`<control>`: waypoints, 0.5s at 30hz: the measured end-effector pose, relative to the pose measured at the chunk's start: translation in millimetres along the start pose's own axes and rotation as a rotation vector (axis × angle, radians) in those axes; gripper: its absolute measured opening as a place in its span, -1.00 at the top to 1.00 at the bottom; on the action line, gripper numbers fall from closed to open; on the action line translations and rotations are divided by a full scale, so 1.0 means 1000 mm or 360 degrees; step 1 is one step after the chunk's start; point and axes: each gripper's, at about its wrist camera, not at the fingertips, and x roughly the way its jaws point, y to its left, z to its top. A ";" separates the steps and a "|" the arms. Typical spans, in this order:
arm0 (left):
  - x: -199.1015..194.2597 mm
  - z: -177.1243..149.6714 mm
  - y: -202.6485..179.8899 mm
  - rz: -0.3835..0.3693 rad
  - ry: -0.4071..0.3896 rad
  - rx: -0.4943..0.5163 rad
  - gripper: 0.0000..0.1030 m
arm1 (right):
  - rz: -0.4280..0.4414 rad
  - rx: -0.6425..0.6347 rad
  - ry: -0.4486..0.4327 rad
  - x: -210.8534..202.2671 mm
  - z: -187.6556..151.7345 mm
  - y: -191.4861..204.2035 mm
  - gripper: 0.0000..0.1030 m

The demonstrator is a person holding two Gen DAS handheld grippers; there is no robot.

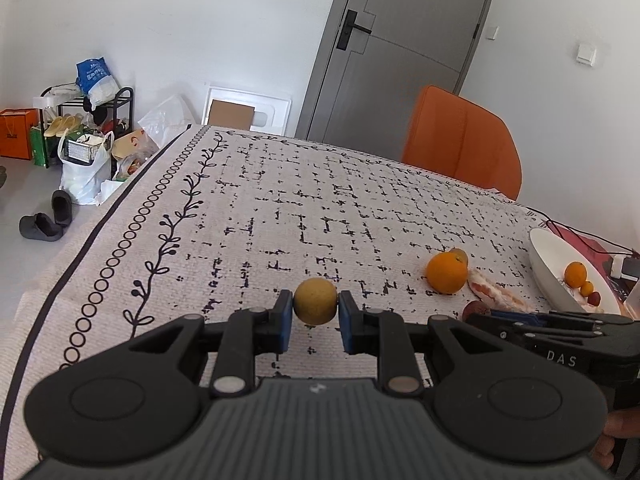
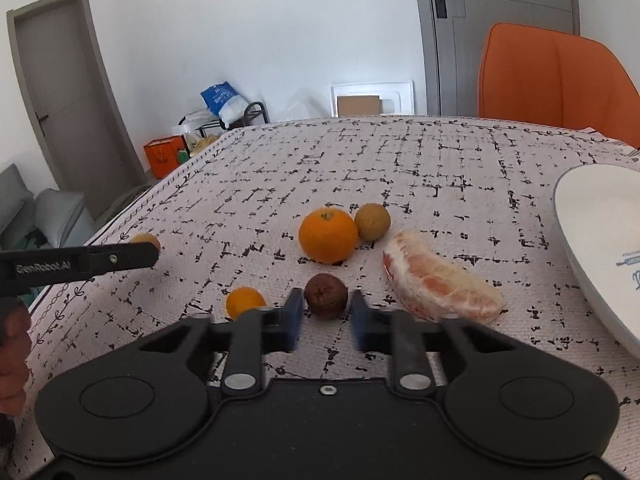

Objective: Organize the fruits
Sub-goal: 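Lift the yellowish fruit with the left gripper while the right gripper grasps the small brown fruit, then carry the yellowish fruit in the left gripper while the right gripper carries the brown fruit to the white plate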

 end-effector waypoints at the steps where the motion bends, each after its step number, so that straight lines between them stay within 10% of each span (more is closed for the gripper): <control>1: -0.001 0.001 -0.001 -0.0003 -0.0004 0.0002 0.56 | -0.0004 0.0001 -0.0003 -0.001 0.000 0.000 0.58; 15: -0.002 0.004 -0.031 -0.0065 -0.0017 0.0064 0.56 | -0.0052 0.0057 -0.0130 -0.039 0.002 -0.020 0.59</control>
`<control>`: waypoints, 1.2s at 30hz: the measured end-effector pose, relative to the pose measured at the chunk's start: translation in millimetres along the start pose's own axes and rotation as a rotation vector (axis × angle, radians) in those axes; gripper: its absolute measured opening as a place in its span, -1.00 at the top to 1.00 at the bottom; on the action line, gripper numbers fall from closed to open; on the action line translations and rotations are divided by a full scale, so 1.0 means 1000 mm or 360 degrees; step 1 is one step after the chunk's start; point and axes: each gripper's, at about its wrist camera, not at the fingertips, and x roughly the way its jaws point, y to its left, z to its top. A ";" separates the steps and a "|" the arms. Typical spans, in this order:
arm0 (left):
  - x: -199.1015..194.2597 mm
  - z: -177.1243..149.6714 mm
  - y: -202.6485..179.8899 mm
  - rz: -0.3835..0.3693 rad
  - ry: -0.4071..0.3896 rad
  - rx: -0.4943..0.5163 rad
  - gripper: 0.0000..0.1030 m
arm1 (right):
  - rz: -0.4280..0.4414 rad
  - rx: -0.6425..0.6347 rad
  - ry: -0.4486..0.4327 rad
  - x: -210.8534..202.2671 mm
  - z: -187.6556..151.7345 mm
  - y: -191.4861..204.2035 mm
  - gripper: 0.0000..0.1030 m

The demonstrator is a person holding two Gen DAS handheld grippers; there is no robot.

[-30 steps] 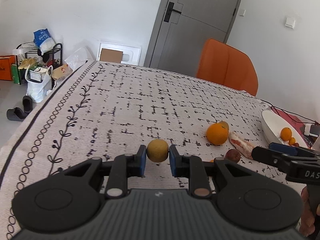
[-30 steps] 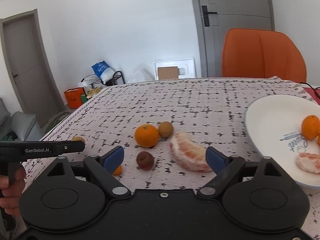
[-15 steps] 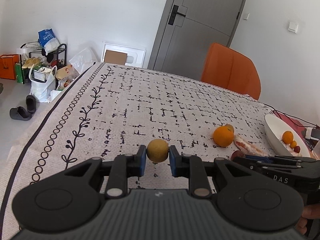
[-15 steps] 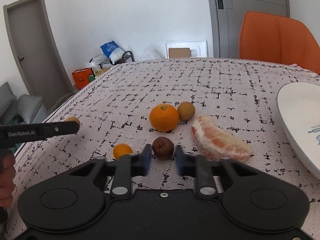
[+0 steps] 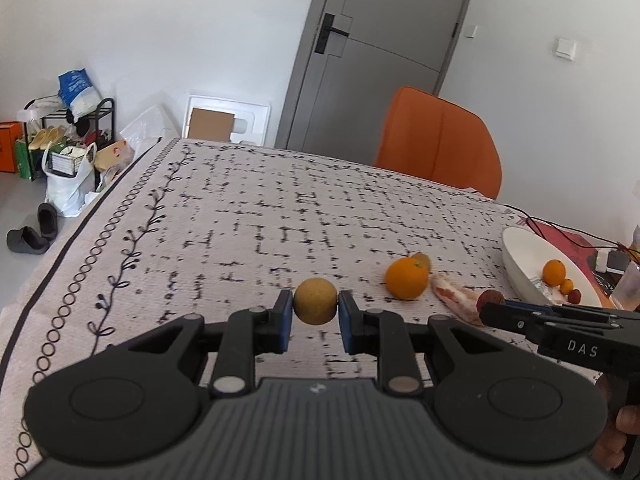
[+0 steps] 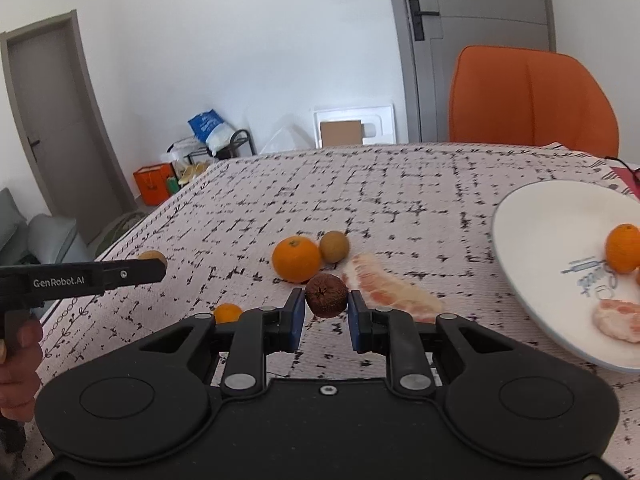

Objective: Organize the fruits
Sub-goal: 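Carry the yellowish fruit in the left gripper while the right gripper carries the brown fruit to the white plate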

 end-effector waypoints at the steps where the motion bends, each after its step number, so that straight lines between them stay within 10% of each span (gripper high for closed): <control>1: 0.000 0.001 -0.003 -0.0006 0.0000 0.0009 0.56 | -0.0002 0.0004 -0.0009 -0.002 0.001 -0.002 0.59; 36: 0.009 0.019 -0.117 -0.0191 -0.0036 0.0283 0.56 | -0.0133 0.0192 -0.0238 -0.079 -0.004 -0.079 0.59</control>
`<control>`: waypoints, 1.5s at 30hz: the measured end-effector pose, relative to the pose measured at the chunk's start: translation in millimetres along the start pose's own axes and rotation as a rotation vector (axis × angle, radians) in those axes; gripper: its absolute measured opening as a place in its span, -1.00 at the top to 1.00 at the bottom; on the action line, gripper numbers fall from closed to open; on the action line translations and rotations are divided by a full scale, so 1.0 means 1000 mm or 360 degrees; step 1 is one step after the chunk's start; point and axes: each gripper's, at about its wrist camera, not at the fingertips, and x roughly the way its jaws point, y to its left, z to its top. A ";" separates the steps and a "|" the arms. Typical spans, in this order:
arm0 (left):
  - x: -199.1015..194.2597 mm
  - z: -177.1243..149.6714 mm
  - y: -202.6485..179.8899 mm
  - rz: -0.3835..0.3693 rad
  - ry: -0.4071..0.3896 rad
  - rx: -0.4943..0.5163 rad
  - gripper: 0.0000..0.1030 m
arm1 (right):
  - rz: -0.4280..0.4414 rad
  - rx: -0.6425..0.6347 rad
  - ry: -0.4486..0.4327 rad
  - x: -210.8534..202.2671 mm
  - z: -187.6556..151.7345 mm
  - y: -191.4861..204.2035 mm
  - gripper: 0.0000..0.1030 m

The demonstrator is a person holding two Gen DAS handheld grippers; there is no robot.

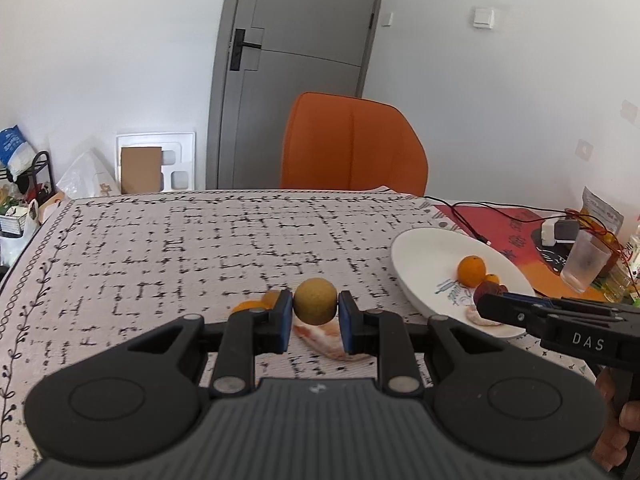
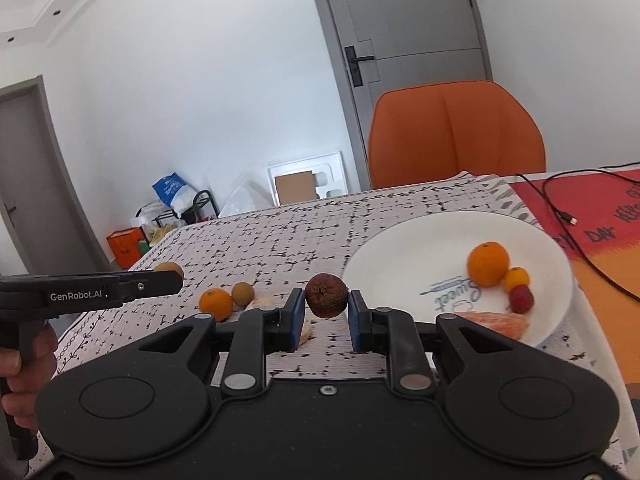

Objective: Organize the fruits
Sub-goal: 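Carry the yellowish fruit in the left gripper while the right gripper carries the brown fruit to the white plate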

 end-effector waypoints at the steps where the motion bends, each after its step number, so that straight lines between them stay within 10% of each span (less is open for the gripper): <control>1: 0.001 0.000 -0.003 -0.0004 0.0002 0.0007 0.56 | -0.0004 0.0005 -0.0003 -0.001 0.000 -0.003 0.59; 45: 0.074 0.016 -0.108 -0.0237 0.0074 0.0425 0.55 | -0.0190 0.0222 -0.0067 -0.013 -0.016 -0.082 0.37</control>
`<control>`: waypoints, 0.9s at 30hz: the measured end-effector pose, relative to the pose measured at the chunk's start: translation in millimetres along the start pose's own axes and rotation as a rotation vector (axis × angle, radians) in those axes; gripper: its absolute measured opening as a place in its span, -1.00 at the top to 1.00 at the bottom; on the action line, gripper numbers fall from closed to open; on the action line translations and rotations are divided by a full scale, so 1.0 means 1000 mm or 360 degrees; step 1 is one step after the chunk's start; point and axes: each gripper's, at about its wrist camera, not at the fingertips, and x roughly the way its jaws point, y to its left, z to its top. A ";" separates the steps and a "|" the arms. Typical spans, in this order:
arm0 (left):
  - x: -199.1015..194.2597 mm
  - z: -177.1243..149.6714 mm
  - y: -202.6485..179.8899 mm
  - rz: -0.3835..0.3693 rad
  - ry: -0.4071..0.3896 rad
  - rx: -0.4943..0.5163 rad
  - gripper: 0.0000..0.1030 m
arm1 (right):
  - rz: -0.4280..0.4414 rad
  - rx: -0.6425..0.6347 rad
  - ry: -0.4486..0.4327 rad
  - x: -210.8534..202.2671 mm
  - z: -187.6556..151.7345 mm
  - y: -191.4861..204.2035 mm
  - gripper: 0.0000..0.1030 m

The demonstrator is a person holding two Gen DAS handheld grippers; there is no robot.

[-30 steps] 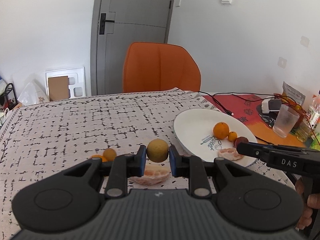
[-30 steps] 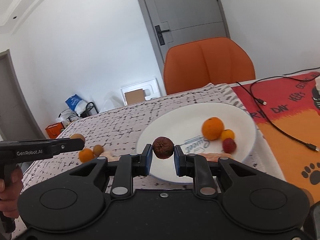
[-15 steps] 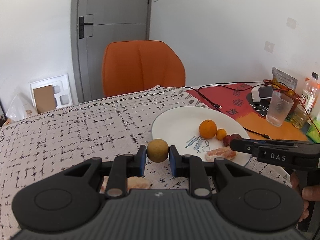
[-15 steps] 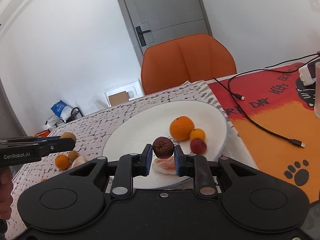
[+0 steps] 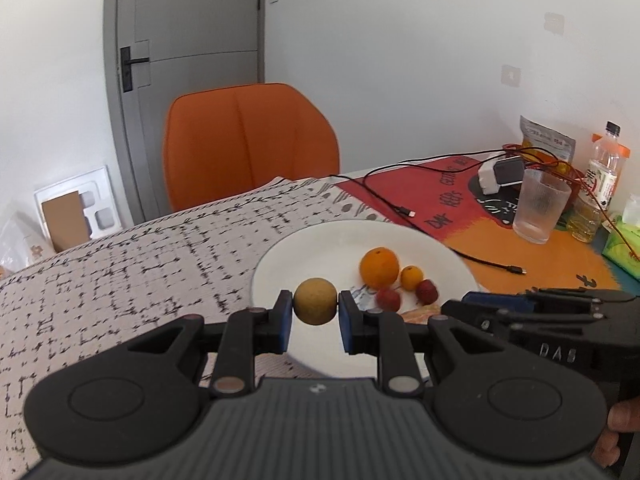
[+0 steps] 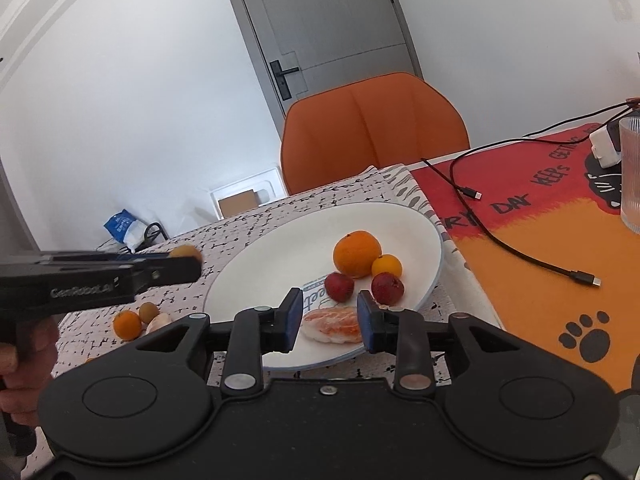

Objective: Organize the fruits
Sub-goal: 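Carry the yellowish fruit in the left gripper while the right gripper carries the brown fruit to the white plate, then open both grippers to release the two fruits onto the plate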

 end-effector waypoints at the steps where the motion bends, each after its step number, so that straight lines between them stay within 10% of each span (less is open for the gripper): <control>1: 0.000 0.001 -0.001 -0.0001 -0.0002 0.0003 0.55 | 0.0003 -0.0003 -0.0002 -0.001 0.000 0.001 0.34; 13: -0.018 -0.002 0.012 0.0069 -0.0007 -0.0081 0.42 | 0.0032 0.0005 -0.0026 -0.004 0.001 0.008 -0.05; 27: -0.058 -0.015 0.046 0.0183 -0.0059 -0.0230 -0.30 | 0.0095 -0.0082 -0.0012 -0.010 0.001 0.042 -0.54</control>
